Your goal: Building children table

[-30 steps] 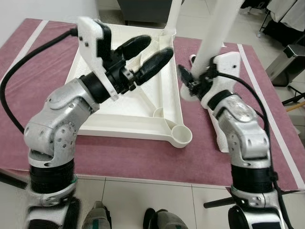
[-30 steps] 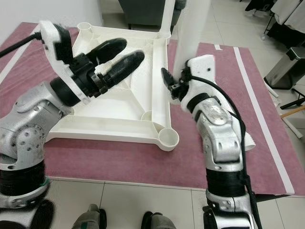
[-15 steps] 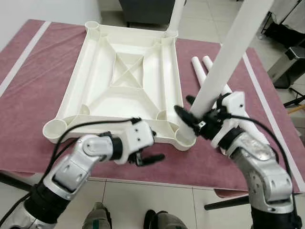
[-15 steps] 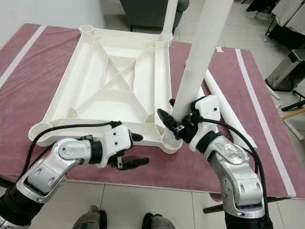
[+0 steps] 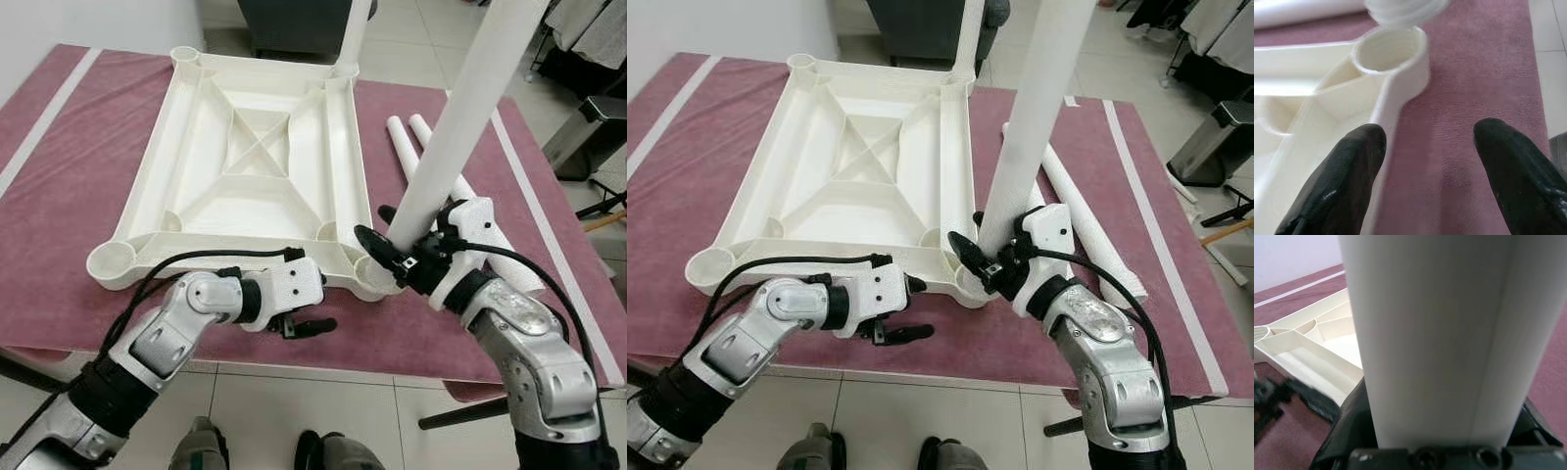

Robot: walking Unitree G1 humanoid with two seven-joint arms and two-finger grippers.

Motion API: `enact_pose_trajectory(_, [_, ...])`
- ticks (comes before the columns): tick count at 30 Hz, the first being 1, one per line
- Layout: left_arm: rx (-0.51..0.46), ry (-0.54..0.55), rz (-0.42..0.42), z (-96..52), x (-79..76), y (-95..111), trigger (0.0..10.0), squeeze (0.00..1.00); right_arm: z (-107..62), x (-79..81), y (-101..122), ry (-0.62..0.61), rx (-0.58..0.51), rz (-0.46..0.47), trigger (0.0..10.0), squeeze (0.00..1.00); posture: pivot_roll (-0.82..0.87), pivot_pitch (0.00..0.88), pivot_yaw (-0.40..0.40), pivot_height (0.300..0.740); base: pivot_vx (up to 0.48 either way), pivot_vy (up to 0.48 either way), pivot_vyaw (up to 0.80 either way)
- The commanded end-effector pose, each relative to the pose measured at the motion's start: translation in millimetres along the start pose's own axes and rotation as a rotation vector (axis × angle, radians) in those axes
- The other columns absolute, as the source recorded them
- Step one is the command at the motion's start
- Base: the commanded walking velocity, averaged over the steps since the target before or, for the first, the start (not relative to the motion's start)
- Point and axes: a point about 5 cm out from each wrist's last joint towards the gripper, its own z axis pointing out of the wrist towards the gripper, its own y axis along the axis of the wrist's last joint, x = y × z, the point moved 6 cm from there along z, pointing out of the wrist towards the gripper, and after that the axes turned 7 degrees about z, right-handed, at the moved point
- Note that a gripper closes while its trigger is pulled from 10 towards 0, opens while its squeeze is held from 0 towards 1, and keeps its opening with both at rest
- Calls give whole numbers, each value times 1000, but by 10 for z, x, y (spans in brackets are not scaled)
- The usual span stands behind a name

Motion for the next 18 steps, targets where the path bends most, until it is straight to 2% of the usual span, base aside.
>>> enact_pose_trajectory(1, [-32, 22, 36, -42, 80, 106, 10000, 0, -21, 17, 24, 11, -7, -2, 10000, 0, 38, 139, -50, 740, 0, 0, 0])
enact_pose_trajectory(2, [-57, -4, 45, -101, 75, 165, 10000, 0, -18, 16, 26, 11, -8, -1, 10000, 0, 40, 141, -49, 740, 0, 0, 0])
enact_pose_trajectory(3, [-57, -4, 45, -101, 75, 165, 10000, 0, -18, 16, 26, 11, -8, -1, 10000, 0, 40, 141, -49, 740, 0, 0, 0])
enact_pose_trajectory(4, [-94, -43, 55, -182, 57, 261, 10000, 0, -20, 15, 21, 12, -8, 1, 10000, 0, 44, 144, -49, 740, 0, 0, 0])
enact_pose_trajectory(8, [-145, -74, 62, -246, 69, 383, 10000, 0, -21, -2, -11, 4, -3, 0, 10000, 0, 46, 146, -47, 740, 0, 0, 0])
enact_pose_trajectory(10, [-136, -64, 62, -212, 105, 360, 10000, 0, -12, -16, -22, -3, -3, -1, 10000, 0, 44, 146, -46, 740, 0, 0, 0])
enact_pose_trajectory(11, [-124, -42, 35, -104, 155, 291, 10000, 0, 18, -36, -27, -17, -10, -1, 10000, 0, 41, 147, -42, 740, 0, 0, 0])
enact_pose_trajectory(12, [-131, -34, 16, -64, 171, 285, 10000, 0, 30, -41, -31, -22, -13, -2, 10000, 0, 41, 147, -42, 740, 0, 0, 0])
enact_pose_trajectory(16, [-138, -26, 3, -35, 189, 289, 10000, 0, 38, -44, -36, -25, -14, -4, 10000, 0, 38, 148, -39, 740, 0, 0, 0])
enact_pose_trajectory(18, [-161, 2, -36, 28, 266, 309, 10000, 0, 60, -45, -78, -29, -10, -15, 10000, 0, 35, 149, -38, 740, 0, 0, 0])
